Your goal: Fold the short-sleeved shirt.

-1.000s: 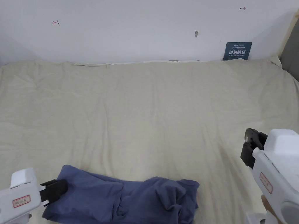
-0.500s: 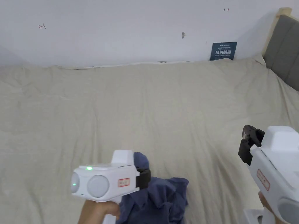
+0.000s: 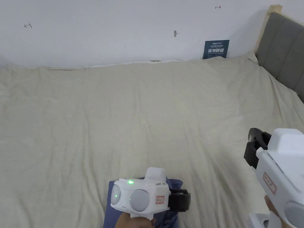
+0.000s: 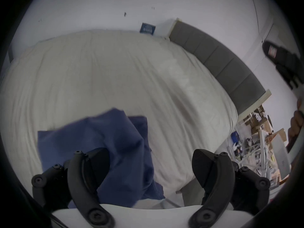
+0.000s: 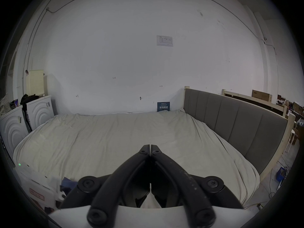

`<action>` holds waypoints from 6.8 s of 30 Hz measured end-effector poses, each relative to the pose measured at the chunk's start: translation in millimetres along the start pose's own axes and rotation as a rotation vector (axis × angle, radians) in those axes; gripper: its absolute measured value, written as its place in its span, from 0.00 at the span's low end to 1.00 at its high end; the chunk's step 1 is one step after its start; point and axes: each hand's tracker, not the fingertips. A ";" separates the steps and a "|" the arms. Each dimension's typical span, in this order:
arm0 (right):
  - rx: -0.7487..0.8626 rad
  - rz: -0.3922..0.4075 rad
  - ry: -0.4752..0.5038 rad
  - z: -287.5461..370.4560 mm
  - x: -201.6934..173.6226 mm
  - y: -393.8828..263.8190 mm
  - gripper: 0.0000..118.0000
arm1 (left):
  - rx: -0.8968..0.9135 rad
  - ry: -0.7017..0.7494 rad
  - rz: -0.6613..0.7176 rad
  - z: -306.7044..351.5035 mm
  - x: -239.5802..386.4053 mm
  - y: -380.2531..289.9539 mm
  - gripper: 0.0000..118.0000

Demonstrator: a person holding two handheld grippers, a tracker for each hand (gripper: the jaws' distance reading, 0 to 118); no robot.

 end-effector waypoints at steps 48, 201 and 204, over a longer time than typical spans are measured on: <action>-0.001 0.008 0.038 5.2 -13.5 2.2 0.01 | 0.339 0.119 -0.085 31.1 -1.1 -13.0 0.00; 0.234 0.114 0.129 -4.4 -108.9 75.0 0.01 | 0.964 0.701 -0.091 247.5 -113.5 63.6 0.87; 0.239 0.111 0.120 -1.6 -102.4 72.4 0.01 | 0.959 0.660 -0.120 233.7 -101.7 55.5 0.68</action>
